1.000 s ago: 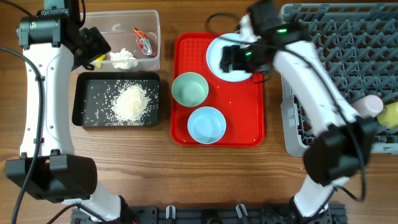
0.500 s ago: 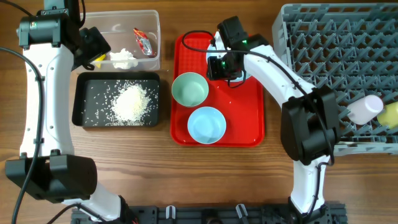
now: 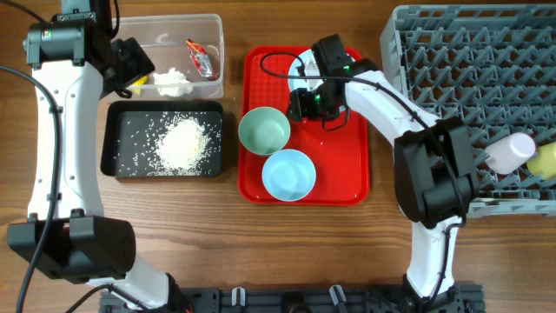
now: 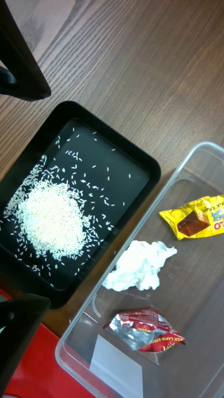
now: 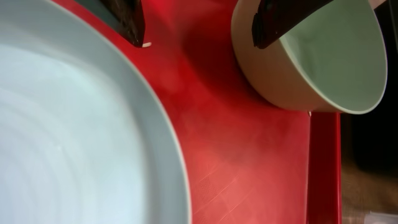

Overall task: Sort waste into correct bins and load items into the dishwasher rack
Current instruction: 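Move the right gripper to the green bowl and grasp its rim, then carry the green bowl with the right gripper to the rack's back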

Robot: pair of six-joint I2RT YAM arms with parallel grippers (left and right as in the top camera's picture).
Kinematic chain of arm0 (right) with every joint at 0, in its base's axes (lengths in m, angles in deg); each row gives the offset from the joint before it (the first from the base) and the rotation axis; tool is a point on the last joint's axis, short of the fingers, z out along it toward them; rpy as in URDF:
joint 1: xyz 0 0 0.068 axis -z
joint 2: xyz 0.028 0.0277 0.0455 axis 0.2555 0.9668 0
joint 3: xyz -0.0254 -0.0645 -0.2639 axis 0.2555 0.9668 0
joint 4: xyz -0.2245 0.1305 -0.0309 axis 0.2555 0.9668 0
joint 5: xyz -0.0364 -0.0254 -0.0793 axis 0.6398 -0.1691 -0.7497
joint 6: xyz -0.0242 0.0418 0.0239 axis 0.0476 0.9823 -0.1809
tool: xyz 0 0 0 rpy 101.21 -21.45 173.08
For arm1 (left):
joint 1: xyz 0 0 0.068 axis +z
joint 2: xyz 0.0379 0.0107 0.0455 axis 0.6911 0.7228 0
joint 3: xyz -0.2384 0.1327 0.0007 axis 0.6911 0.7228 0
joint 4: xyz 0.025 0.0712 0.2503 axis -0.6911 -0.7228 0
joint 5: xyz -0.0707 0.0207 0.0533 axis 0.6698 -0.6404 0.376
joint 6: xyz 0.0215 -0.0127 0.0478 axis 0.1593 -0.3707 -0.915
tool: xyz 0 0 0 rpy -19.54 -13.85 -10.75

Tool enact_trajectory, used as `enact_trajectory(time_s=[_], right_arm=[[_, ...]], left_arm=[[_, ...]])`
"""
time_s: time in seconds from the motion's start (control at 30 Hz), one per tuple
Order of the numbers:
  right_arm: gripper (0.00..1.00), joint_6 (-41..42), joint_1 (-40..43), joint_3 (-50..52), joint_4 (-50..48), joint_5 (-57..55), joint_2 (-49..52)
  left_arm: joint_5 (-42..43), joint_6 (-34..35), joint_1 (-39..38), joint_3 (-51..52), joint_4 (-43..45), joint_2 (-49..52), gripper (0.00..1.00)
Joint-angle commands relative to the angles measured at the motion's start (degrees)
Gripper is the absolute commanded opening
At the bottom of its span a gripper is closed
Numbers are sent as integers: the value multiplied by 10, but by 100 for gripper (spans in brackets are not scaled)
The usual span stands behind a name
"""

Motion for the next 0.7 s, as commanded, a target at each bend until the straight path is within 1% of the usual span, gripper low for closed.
enact_trajectory(time_s=[0.0, 0.03, 0.17, 0.23, 0.33, 0.37, 0.43, 0.5, 0.53, 0.6, 0.67], right_arm=[[63, -3, 9, -12, -5, 16, 14], [65, 6, 11, -15, -6, 2, 14], [64, -11, 11, -41, -6, 2, 7], [59, -34, 10, -43, -1, 17, 4], [56, -50, -12, -31, 20, 23, 4], [53, -48, -24, -21, 17, 10, 4], [50, -17, -42, -11, 15, -39, 5], [48, -16, -54, -6, 8, -42, 5], [45, -14, -56, -6, 8, -42, 5], [36, -13, -56, -6, 8, -47, 6], [23, -1, -56, -6, 13, -63, 6]], left_arm=[[-9, 5, 2, 4, 0, -12, 100], [-9, 5, 2, 4, 0, -12, 100], [-9, 5, 2, 4, 0, -12, 100], [-9, 5, 2, 4, 0, -12, 100], [-9, 5, 2, 4, 0, -12, 100], [-9, 5, 2, 4, 0, -12, 100], [-9, 5, 2, 4, 0, -12, 100], [-9, 5, 2, 4, 0, -12, 100], [-9, 5, 2, 4, 0, -12, 100], [-9, 5, 2, 4, 0, -12, 100], [-9, 5, 2, 4, 0, -12, 100]])
